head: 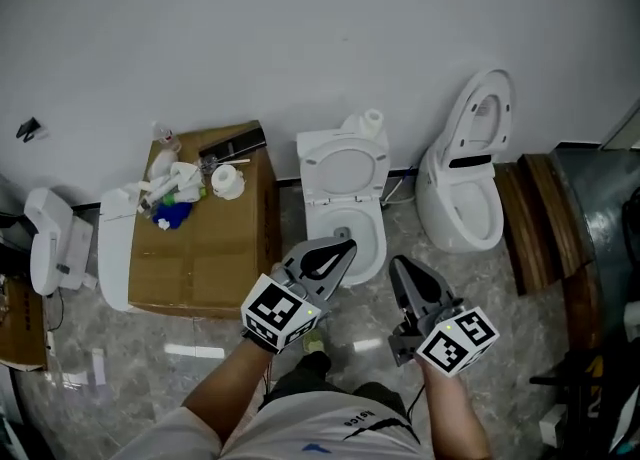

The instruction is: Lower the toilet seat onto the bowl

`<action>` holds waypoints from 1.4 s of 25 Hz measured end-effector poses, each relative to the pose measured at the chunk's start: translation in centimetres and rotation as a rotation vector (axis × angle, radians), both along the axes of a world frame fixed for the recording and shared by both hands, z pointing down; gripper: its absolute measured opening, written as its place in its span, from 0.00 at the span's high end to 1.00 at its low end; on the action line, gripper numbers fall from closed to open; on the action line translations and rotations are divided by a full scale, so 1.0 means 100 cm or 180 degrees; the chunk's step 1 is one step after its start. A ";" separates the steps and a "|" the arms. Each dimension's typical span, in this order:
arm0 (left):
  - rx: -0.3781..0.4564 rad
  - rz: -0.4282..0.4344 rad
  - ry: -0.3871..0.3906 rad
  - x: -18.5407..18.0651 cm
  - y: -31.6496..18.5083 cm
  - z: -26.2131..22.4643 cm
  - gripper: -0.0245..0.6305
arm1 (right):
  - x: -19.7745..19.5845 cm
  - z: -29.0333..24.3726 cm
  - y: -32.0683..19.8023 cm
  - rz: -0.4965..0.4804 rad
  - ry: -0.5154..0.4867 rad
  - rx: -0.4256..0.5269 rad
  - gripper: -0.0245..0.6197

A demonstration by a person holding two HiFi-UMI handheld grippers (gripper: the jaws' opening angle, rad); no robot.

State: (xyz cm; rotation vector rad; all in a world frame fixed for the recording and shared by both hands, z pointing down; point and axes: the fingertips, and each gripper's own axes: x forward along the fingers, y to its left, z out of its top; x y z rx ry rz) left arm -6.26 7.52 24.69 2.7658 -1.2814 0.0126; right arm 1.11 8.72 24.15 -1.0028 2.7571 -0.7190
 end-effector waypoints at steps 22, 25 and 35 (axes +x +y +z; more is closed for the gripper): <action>-0.0319 -0.0356 -0.0286 -0.039 -0.258 0.076 0.95 | -0.053 0.071 -0.264 -0.0194 0.0672 0.0182 0.94; -0.0383 -0.0446 -0.0311 -0.038 -0.285 0.087 0.95 | -0.055 0.081 -0.291 -0.0292 0.0687 0.0152 0.94; -0.0480 -0.0623 -0.0838 -0.047 -0.372 0.158 0.95 | -0.061 0.128 -0.352 -0.0551 0.0560 -0.0084 0.94</action>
